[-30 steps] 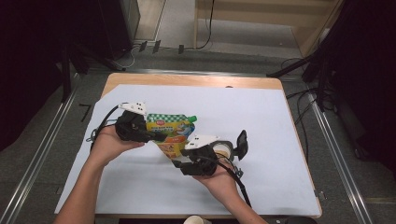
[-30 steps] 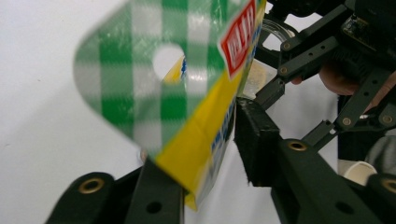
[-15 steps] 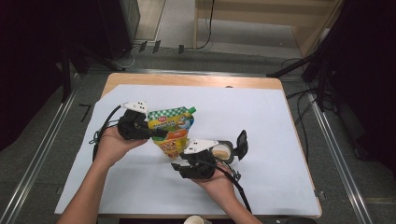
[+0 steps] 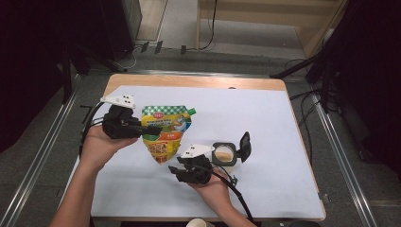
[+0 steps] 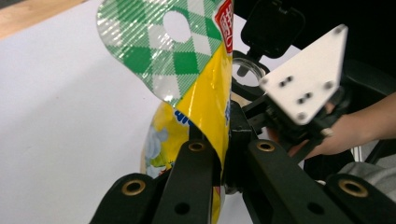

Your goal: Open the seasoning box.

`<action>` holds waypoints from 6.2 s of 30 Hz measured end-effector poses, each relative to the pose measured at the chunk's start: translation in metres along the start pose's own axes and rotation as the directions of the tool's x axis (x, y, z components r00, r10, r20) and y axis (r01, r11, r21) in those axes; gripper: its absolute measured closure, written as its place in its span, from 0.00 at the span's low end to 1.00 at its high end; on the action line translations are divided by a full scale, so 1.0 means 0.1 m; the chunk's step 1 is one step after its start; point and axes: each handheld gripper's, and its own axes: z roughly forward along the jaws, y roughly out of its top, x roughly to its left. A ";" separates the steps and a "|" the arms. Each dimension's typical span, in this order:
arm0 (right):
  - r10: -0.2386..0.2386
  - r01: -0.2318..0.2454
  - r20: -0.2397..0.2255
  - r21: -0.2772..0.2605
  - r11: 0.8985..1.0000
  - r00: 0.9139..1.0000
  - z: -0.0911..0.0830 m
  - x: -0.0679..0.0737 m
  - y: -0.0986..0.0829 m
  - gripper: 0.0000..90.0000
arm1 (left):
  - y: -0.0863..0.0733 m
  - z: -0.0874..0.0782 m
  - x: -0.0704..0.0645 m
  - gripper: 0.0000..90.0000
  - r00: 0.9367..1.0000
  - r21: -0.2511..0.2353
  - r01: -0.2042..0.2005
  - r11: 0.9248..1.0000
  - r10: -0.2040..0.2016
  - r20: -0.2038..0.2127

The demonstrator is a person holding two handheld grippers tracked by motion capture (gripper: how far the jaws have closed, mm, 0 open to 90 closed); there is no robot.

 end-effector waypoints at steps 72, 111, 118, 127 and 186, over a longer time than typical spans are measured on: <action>-0.138 0.133 -0.033 -0.122 0.984 0.990 -0.15 0.39 -0.09 0.71 | 0.09 0.79 -0.34 0.84 0.999 0.023 0.020 1.000 -0.021 0.034; -0.087 0.072 -0.113 -0.131 0.989 0.990 -0.33 0.39 0.00 0.64 | 0.49 1.05 -0.45 0.89 0.992 0.164 0.115 0.980 -0.122 0.033; -0.055 0.040 -0.116 -0.132 0.991 0.992 -0.34 0.36 0.05 0.69 | 0.59 1.11 -0.47 0.92 0.988 0.214 0.151 0.965 -0.155 0.002; -0.040 0.023 -0.116 -0.143 0.989 0.992 -0.30 0.31 0.00 0.72 | 0.58 1.20 -0.43 0.88 0.987 0.223 0.146 0.964 -0.157 0.032; -0.037 0.012 -0.122 -0.201 0.980 0.992 -0.43 0.33 0.05 0.74 | 0.61 1.07 -0.55 0.73 0.997 0.167 0.076 0.983 -0.076 -0.006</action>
